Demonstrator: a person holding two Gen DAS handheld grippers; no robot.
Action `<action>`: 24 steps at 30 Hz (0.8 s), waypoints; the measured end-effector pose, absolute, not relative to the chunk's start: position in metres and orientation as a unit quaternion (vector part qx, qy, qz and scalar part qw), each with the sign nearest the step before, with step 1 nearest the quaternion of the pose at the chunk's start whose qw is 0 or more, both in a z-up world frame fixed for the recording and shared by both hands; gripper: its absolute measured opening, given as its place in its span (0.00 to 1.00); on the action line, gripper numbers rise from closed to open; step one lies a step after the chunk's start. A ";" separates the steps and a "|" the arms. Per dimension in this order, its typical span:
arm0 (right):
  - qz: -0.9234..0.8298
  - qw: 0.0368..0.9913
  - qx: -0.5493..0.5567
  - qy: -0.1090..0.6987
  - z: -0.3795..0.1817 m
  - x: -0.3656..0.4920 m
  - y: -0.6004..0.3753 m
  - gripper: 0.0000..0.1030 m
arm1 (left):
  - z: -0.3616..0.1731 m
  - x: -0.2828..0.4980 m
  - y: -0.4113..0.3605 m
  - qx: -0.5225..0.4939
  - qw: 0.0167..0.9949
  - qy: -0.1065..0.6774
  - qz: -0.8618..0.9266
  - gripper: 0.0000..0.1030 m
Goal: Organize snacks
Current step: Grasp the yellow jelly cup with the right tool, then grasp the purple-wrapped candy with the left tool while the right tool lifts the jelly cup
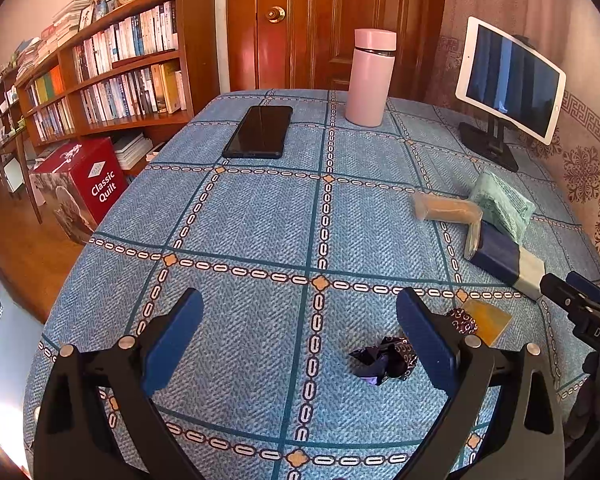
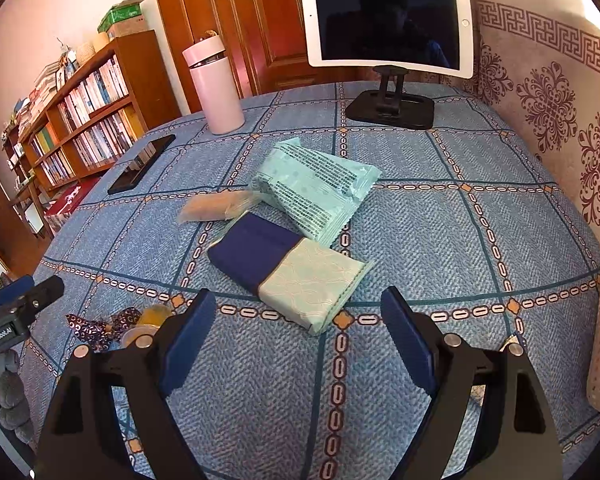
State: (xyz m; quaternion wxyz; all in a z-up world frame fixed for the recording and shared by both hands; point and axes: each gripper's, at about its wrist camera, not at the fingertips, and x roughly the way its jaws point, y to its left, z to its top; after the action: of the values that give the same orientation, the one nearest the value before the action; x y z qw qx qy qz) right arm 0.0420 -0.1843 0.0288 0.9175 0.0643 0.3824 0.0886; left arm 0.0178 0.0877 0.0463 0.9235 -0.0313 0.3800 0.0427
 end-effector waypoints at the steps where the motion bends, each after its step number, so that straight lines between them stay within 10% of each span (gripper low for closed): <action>1: 0.100 0.915 0.069 0.384 0.028 0.041 -0.181 0.81 | 0.044 0.019 0.087 -0.031 0.922 0.383 0.041 0.95; 16: 0.202 0.889 0.069 0.405 0.016 0.032 -0.119 0.82 | 0.026 0.019 0.098 -0.023 0.914 0.403 0.042 0.95; 24: 0.220 0.873 0.079 0.427 0.002 0.041 -0.109 0.64 | 0.025 0.019 0.103 -0.021 0.913 0.405 0.047 0.95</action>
State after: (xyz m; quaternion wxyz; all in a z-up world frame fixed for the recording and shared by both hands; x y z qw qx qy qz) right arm 0.0409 -0.1085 0.0023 0.8734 0.0791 0.4272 0.2199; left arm 0.0195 0.1032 0.0252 0.9130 -0.0209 0.4048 0.0467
